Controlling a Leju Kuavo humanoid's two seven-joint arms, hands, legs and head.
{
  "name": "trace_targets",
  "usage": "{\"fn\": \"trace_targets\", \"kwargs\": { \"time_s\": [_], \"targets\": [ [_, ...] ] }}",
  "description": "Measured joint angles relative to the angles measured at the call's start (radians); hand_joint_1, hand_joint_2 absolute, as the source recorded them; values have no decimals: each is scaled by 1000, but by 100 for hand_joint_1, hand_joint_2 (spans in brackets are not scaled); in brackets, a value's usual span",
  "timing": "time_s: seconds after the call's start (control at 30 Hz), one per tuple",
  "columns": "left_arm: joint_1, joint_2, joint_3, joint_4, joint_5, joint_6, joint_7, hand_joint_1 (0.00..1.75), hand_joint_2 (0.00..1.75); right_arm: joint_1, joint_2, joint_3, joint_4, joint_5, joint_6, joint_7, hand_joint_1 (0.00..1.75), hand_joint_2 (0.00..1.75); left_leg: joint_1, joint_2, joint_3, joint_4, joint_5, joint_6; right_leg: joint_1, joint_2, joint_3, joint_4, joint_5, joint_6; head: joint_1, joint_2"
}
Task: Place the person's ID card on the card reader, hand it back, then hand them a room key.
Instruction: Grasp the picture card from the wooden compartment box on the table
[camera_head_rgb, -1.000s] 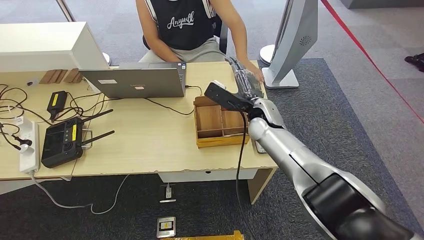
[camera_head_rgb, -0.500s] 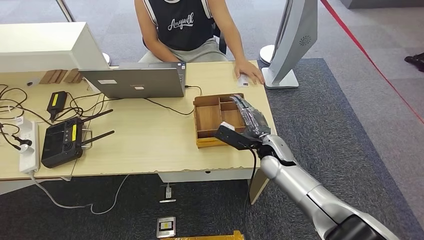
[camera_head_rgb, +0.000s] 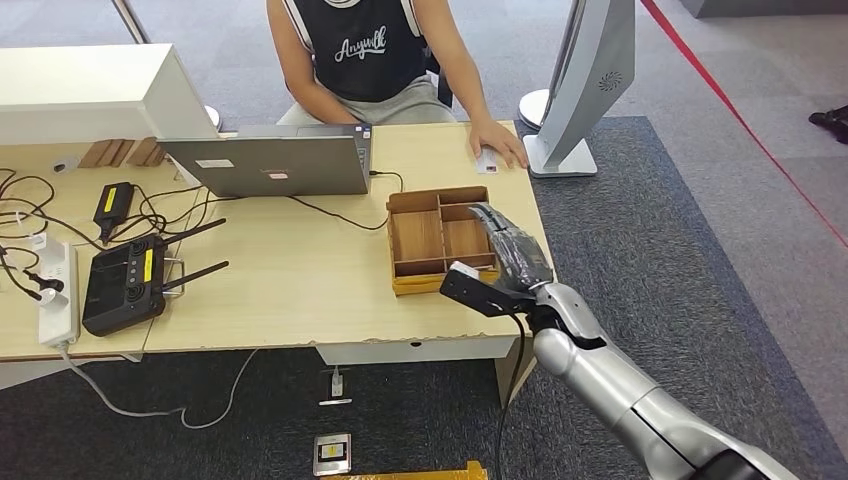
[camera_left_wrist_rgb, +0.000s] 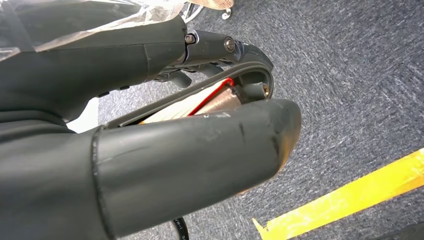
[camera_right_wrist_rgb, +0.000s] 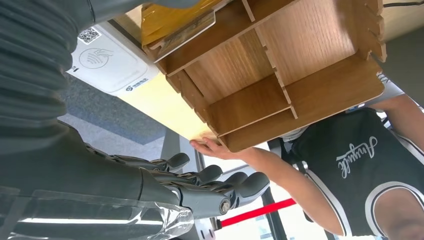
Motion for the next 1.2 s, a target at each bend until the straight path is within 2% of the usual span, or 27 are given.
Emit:
{"fn": "trace_targets", "kwargs": {
  "time_s": [0.27, 0.57, 0.77, 1.2],
  "targets": [
    [0, 1, 0, 0, -2, -1, 0, 0, 0, 5, -11, 0, -15, 7, 5, 7, 0, 175, 0, 0, 0, 0, 0, 0, 0, 0, 0, 0, 0, 0, 0, 0],
    [-1, 1, 0, 0, -7, -3, 2, 0, 0, 22, -21, 2, -18, 81, 36, 41, 0, 175, 0, 0, 0, 0, 0, 0, 0, 0, 0, 0, 0, 0, 0, 0],
    [-1, 1, 0, 0, -7, -4, 12, 0, 0, 21, -11, 11, -2, 150, 44, 76, 0, 175, 0, 0, 0, 0, 0, 0, 0, 0, 0, 0, 0, 0, 0, 0],
    [-2, 1, 0, 0, -8, -11, 23, 0, 0, 13, 10, 20, 34, 171, 45, 83, 0, 175, 0, 0, 0, 0, 0, 0, 0, 0, 0, 0, 0, 0, 0, 0]
  ]
}}
